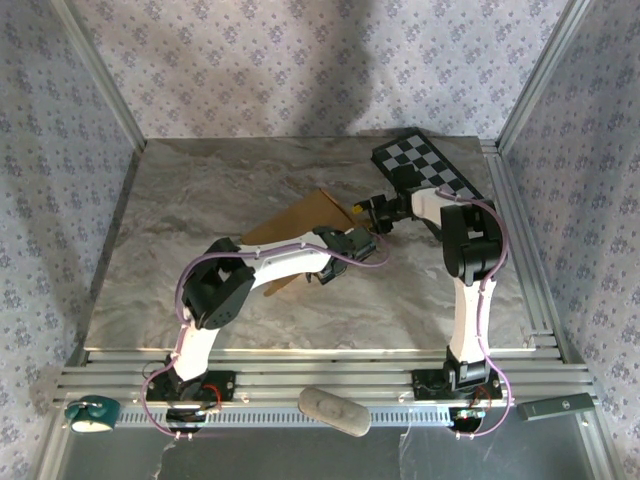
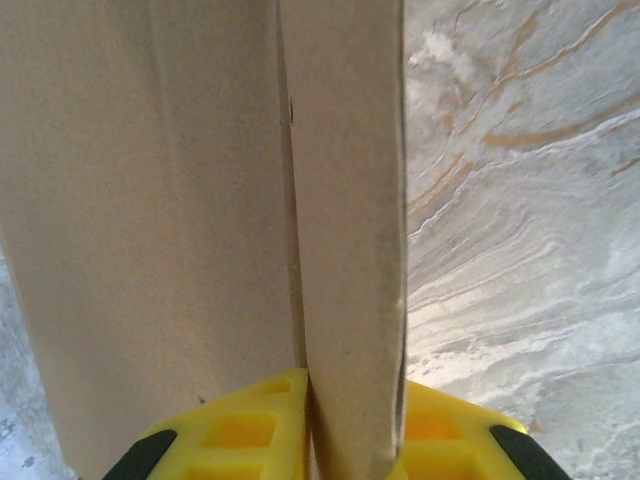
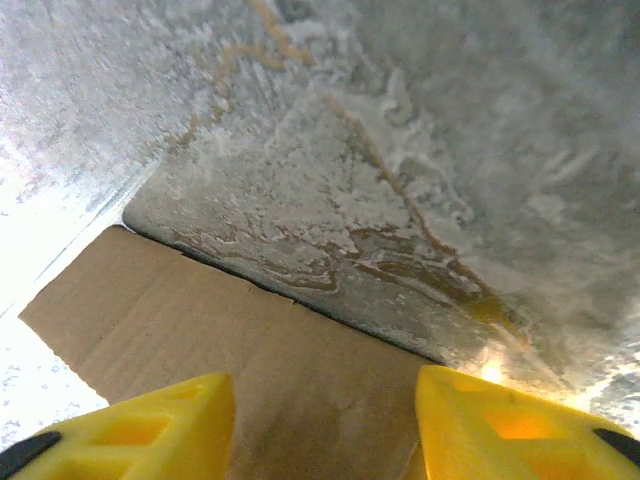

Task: Fold the paper box

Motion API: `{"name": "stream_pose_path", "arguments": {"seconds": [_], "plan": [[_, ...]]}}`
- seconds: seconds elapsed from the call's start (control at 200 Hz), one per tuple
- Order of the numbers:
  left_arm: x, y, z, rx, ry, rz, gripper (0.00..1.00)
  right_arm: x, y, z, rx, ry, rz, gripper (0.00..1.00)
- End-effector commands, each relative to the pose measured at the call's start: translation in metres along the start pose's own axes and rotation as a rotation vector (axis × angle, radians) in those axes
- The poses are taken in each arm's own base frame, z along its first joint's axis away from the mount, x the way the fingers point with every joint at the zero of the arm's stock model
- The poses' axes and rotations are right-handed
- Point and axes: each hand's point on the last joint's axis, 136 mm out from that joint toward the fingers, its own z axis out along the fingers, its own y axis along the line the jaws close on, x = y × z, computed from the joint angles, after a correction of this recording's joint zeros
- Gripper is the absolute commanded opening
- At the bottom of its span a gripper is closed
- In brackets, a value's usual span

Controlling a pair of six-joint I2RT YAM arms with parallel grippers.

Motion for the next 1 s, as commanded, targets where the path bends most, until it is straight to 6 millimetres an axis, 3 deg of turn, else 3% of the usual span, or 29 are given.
{"name": "stream_pose_path", "arguments": {"seconds": [0.0,0.115,0.245,0.465,0.685,0.905,0.994], "plan": [[0.003,-0.013,0.018,0.039,0.045,-0.013,0.15,0.017,-0.011,0.002,0.060,0.063,0.098,0.50],[0.000,-0.012,0.018,0.043,0.038,-0.018,0.14,0.018,-0.013,-0.010,0.077,0.021,0.086,0.45],[-0.002,-0.010,0.018,0.045,0.030,-0.024,0.13,0.019,-0.011,-0.007,0.070,0.023,0.097,0.36],[-0.002,-0.008,0.017,0.048,0.027,-0.028,0.10,0.016,-0.001,-0.009,0.031,-0.007,0.132,0.30],[-0.003,-0.005,0.016,0.043,0.023,-0.039,0.10,0.020,-0.002,-0.012,0.042,-0.010,0.162,0.15],[-0.010,0.004,0.011,0.030,0.007,-0.051,0.14,0.029,0.004,-0.024,0.018,-0.031,0.204,0.00],[-0.012,0.003,0.013,0.030,0.011,-0.040,0.17,0.032,0.006,-0.030,0.011,-0.041,0.224,0.00]]}}
